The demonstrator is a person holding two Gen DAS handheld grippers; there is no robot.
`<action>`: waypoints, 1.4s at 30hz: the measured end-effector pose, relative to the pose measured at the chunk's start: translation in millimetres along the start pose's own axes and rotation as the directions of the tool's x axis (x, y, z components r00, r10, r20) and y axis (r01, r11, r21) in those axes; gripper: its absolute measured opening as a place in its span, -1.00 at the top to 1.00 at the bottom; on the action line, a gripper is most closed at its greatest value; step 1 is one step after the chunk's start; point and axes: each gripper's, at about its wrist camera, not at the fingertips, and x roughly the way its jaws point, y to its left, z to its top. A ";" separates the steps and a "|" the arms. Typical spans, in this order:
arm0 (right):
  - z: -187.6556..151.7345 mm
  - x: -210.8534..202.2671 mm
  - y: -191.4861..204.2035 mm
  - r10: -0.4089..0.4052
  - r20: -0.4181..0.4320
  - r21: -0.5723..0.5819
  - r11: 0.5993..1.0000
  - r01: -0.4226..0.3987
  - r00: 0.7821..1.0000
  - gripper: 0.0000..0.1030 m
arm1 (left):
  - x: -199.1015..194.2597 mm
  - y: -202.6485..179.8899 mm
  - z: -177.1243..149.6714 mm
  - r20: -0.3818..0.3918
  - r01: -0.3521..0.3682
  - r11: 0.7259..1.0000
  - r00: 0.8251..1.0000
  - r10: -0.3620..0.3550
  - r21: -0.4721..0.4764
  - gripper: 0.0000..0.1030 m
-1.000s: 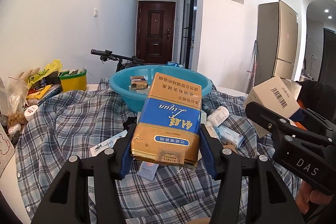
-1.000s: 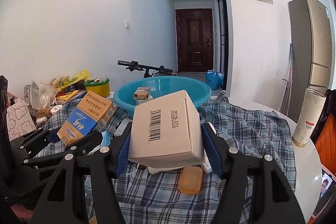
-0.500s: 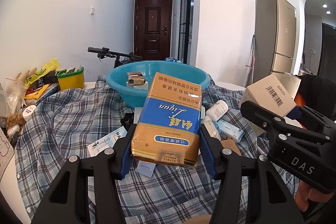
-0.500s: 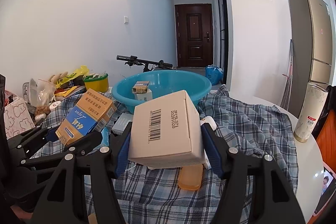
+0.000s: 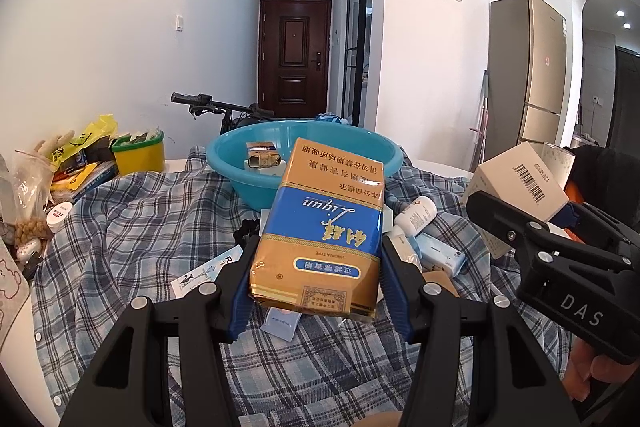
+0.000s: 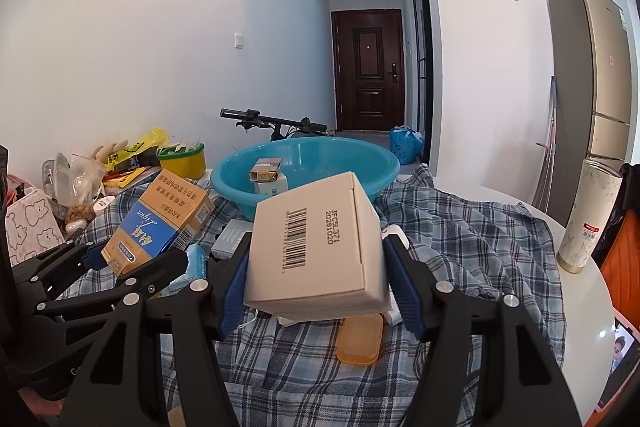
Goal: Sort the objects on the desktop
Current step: 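Lift the gold-blue box with the left tool while the right tool lifts the white box, then carry the gold-blue box with the left tool while the right tool carries the white box over the basin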
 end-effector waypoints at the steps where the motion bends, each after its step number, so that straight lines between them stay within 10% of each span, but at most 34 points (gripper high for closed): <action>1: 1.4 -0.7 -0.1 -0.001 0.004 -0.001 1.000 0.001 1.000 -0.19 | -0.3 -0.3 1.7 0.001 -0.003 1.000 1.000 0.003 0.002 -0.12; 28: 100.8 -52.2 1.0 -0.034 0.299 -0.030 0.999 0.045 0.954 -0.19 | -62.3 17.4 105.4 0.298 -0.084 0.996 0.951 0.085 -0.014 -0.12; 42: 106.4 -58.5 4.3 -0.030 0.321 -0.034 0.998 0.043 0.946 -0.19 | -63.1 14.2 113.7 0.298 -0.084 0.996 0.951 0.082 -0.007 -0.12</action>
